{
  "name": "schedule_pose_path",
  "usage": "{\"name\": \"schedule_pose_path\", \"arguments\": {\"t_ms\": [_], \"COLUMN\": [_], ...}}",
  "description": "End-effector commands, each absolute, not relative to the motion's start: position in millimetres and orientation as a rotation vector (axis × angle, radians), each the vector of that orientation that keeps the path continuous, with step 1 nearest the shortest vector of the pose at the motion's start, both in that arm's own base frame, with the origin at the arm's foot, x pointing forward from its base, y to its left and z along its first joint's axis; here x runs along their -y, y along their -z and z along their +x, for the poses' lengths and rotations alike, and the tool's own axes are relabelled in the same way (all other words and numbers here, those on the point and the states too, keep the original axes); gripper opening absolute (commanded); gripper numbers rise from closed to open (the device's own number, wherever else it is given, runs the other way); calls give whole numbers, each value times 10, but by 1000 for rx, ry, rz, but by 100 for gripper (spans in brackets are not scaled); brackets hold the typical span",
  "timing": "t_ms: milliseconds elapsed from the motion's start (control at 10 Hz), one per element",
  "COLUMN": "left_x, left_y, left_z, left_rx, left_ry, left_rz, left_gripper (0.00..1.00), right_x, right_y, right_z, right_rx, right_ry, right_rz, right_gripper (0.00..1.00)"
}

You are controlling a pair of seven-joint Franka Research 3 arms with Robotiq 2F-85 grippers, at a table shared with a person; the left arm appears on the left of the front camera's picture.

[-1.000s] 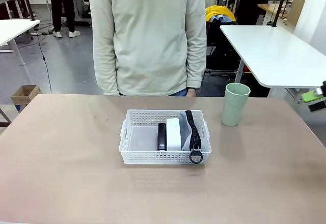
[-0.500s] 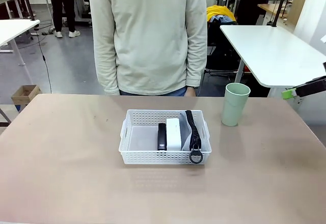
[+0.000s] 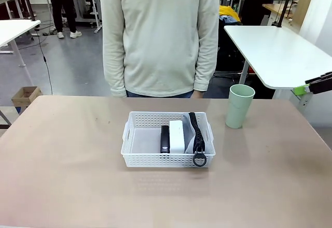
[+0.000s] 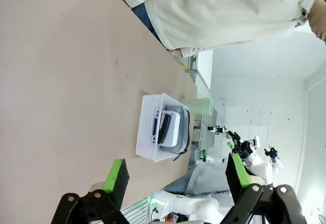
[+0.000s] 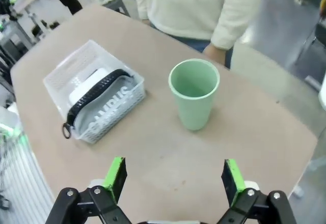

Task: Efficiently arrange items inside the basket to fit them all.
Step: Pick up the Reusable plastic cup and place it inside the Organizing basket.

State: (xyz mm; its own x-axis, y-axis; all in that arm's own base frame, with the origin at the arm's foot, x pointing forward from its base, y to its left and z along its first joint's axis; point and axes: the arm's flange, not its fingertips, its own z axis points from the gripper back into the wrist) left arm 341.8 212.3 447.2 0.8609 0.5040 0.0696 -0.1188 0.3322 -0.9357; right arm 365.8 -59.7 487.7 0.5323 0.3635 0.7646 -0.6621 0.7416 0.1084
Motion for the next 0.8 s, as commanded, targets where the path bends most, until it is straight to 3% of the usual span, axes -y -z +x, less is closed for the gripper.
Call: {"name": "schedule_pose_path", "arguments": {"t_ms": [0, 700], "left_x": [-2110, -2110], "left_y": [-4495, -4495], "left_z": [3387, 3387], "left_rx": [371, 371], "left_ry": [-419, -419], "left_rz": [-1165, -1165], "left_gripper": [100, 100], "right_x": [510, 521], "right_y": [-4471, -3205], "right_z": [3793, 4238], "right_rx": [890, 980], "right_ry": [-803, -1015], "right_rz": [376, 521], "right_gripper": [100, 100]}}
